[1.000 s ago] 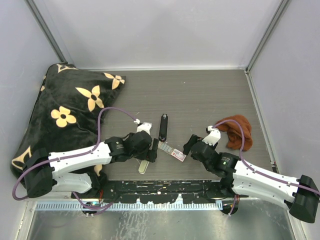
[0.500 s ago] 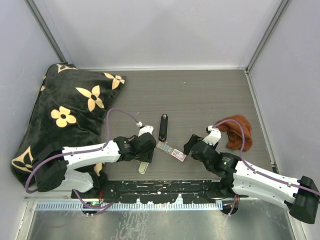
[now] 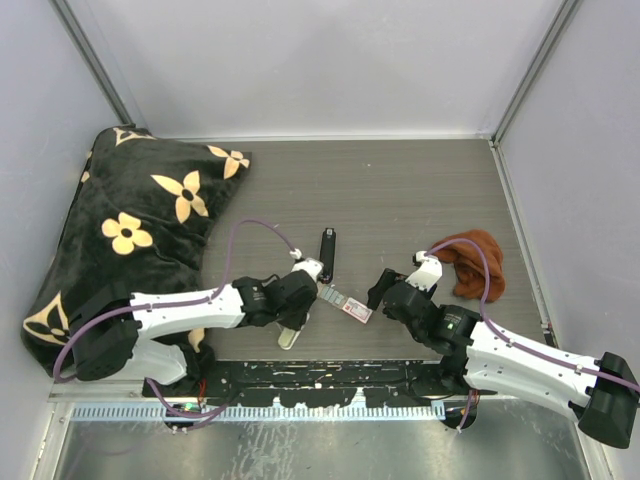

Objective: Load the staples into the stapler
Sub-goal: Move the stapler to the center of the board.

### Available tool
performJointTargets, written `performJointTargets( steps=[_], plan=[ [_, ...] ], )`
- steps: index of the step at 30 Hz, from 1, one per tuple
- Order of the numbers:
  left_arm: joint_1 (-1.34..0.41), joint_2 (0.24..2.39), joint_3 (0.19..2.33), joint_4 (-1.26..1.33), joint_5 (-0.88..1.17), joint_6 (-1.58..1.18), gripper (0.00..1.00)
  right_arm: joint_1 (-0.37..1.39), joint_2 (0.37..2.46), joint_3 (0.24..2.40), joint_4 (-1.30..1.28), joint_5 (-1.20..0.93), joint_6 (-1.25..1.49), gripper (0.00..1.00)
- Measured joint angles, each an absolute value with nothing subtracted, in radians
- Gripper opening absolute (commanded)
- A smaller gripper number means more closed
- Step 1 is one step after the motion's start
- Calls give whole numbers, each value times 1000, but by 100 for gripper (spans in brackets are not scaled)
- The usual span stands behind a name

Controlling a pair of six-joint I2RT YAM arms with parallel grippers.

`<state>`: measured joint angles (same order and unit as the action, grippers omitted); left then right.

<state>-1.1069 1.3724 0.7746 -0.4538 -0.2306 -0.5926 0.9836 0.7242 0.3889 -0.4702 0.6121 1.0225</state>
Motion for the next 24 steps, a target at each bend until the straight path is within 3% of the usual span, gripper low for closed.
performJointTargets(
  steps=[5, 12, 19, 24],
  plan=[
    [-1194, 1393, 783, -400, -176, -456, 15, 979, 724, 389, -472, 612, 1022, 86],
    [-1274, 1474, 842, -366, -145, -290, 23, 978, 724, 389, -473, 609, 1022, 86],
    [-1343, 1531, 896, -357, -214, -175, 72, 974, 700, 389, -480, 608, 1023, 86],
    [-1346, 1487, 894, -346, -263, -167, 92, 973, 692, 389, -481, 609, 1015, 86]
  ],
)
